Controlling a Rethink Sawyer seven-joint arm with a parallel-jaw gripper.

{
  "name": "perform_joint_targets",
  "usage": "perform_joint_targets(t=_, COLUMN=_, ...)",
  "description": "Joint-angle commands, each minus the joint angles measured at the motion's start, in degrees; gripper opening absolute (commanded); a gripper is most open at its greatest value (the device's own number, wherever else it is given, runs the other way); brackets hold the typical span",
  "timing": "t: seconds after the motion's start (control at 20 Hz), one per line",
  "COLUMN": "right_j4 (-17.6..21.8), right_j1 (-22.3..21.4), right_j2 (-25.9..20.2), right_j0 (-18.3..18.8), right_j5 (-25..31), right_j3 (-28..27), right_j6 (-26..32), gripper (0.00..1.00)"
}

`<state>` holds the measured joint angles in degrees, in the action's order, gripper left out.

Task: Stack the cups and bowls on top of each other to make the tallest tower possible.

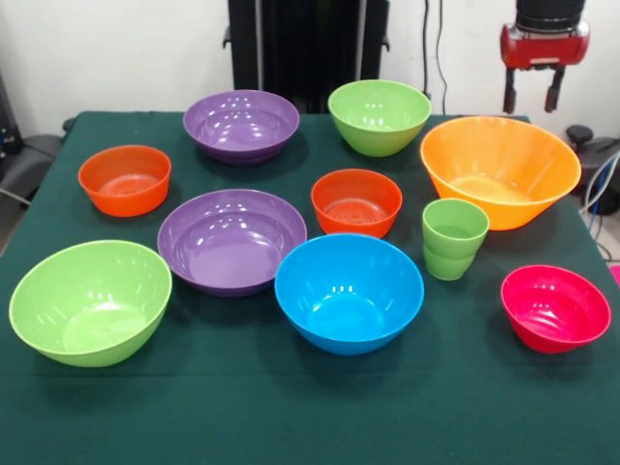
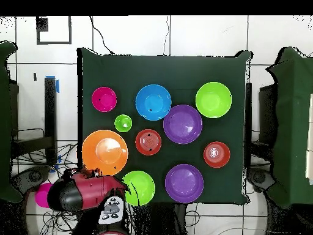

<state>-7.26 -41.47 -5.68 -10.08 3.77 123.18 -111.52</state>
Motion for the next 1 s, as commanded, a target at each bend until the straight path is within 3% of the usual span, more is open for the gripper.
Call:
perform_joint_targets(t=0.05, right_j4=-2.96, right_j1=4.21, right_j2=-5.23, right_j0=-2.05, right_j5=6.09, right_j3=-7.58, right_j6=-7.68, gripper=1.00)
perform_joint_targets(t=0.55, right_j4=-6.64, right_j1=6.65, right_j2=-0.88, right_j0=-7.75, right_j5=3.94, right_j3=-8.91, right_j6=-11.45, gripper=1.00)
perform_joint_targets(t=1.0, right_j4=-5.30, right_j1=10.43, right_j2=-2.00, right_j0=-4.68, right_j5=0.86, right_j3=-9.35, right_j6=-8.88, gripper=1.00)
